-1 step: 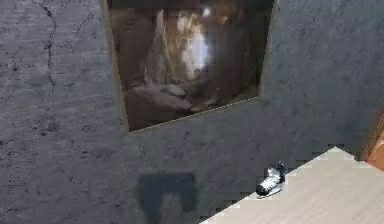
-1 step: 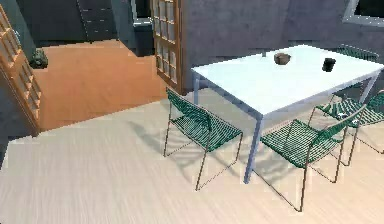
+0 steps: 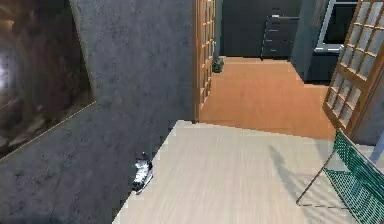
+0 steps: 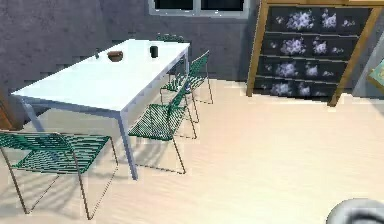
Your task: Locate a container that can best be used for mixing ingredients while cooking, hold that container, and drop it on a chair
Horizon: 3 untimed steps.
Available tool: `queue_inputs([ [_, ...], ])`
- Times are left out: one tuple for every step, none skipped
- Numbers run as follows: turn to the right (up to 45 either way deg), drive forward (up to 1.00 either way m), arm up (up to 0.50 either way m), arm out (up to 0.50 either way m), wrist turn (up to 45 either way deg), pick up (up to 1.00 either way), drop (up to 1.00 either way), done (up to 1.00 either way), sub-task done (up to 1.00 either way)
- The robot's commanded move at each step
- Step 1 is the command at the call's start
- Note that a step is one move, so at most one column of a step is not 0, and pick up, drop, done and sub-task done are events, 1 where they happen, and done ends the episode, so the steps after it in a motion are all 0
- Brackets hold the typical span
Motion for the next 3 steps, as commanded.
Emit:
queue_inputs([
  [9.0,0.00,0.00,0.00,0.0,0.00,0.00,0.00,0.00],
  [0.0,1.00,0.00,0.00,0.0,0.00,0.00,0.00,0.00],
  [0.0,0.65,0.00,0.00,0.0,0.00,0.00,0.00,0.00],
])
